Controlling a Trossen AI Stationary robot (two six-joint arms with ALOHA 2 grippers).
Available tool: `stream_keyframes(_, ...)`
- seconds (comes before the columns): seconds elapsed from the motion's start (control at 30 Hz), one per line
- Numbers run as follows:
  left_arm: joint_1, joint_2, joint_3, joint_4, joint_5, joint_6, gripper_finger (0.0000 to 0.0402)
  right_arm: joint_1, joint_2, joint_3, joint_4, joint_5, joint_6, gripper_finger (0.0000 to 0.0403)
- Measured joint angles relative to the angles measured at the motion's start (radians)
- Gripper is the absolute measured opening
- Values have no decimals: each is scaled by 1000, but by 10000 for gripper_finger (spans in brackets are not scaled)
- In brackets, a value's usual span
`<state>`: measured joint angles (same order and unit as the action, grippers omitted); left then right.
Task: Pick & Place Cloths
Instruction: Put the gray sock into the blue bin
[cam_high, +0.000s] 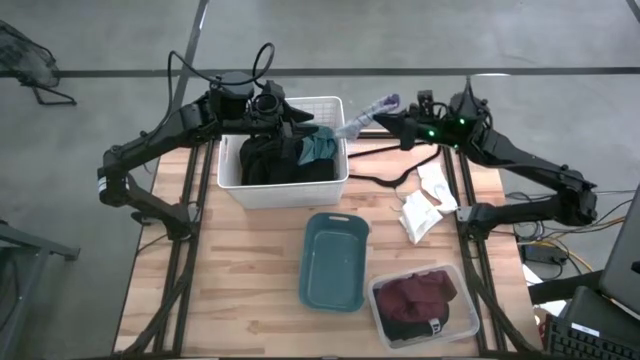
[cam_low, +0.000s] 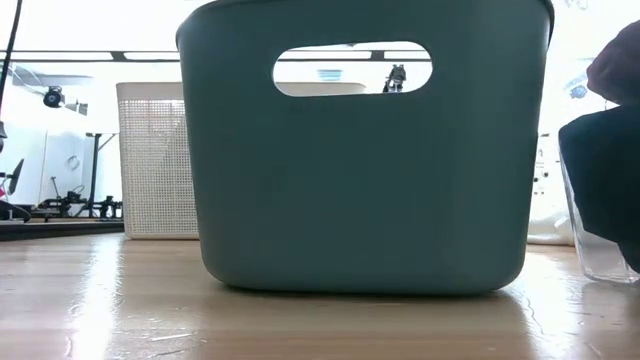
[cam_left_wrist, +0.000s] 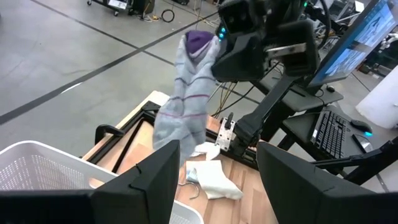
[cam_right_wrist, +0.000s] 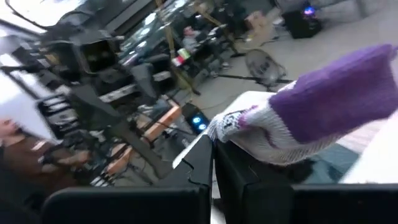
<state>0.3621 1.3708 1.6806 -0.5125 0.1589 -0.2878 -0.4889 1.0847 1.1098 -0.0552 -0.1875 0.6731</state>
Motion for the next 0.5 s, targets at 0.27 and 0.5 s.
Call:
stream_keyframes(0.27,0,0,0,0,0,0,218,1,145,176,-174,-109,-49,8)
stream_keyframes(0.5,0,0,0,0,0,0,218,25,240,264,-234,-208,-83,8)
